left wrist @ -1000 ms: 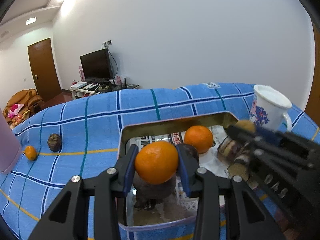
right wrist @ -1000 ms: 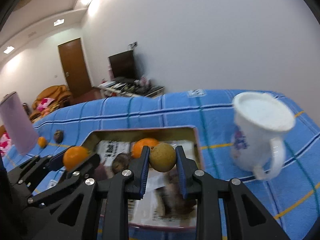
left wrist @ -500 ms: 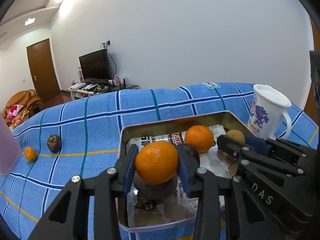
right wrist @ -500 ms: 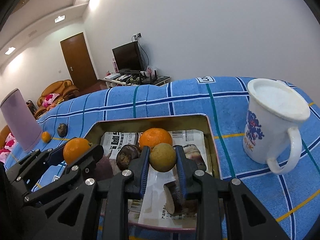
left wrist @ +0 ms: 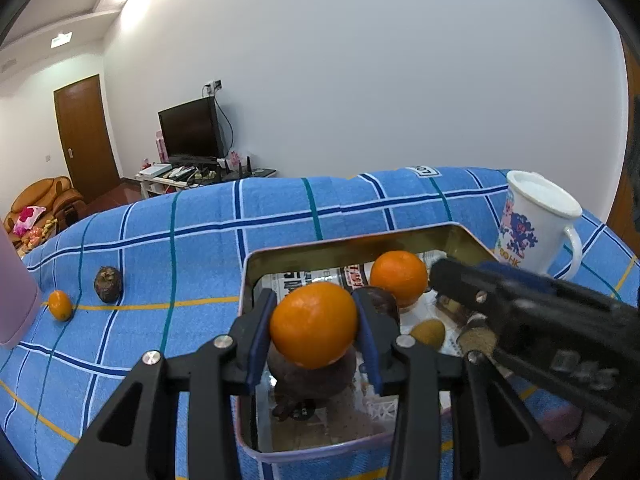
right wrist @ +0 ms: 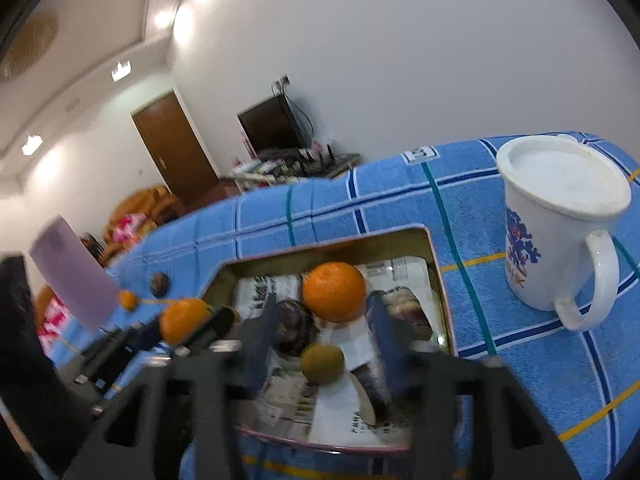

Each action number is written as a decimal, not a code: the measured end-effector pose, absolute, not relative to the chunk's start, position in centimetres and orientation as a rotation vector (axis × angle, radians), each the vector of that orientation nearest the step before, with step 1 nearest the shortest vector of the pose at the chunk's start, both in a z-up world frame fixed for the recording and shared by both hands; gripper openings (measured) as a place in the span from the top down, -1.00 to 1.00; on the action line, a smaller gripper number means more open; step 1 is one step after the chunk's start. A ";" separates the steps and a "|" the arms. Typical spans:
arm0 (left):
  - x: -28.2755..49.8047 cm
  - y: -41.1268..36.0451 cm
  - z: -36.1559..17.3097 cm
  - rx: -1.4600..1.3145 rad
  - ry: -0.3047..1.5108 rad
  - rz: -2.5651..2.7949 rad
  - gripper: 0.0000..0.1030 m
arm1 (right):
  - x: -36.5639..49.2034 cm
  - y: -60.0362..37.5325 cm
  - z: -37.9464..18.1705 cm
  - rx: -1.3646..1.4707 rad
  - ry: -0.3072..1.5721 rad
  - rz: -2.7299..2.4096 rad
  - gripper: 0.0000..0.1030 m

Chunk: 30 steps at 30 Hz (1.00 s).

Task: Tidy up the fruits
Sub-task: 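Open both tools to drop the orange and small fruit into the tin, then withdraw both open tools from the tin toward the remaining fruit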

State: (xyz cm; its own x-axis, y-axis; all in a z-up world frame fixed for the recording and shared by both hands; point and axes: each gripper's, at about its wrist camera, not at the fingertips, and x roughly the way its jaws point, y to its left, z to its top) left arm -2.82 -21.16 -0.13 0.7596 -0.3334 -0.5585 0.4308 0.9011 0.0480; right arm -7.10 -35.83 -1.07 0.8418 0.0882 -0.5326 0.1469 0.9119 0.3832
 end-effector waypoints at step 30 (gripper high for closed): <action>-2.5 -14.5 3.1 0.216 0.416 -0.219 -1.00 | -12.7 -32.8 2.1 0.187 0.237 -0.365 -0.50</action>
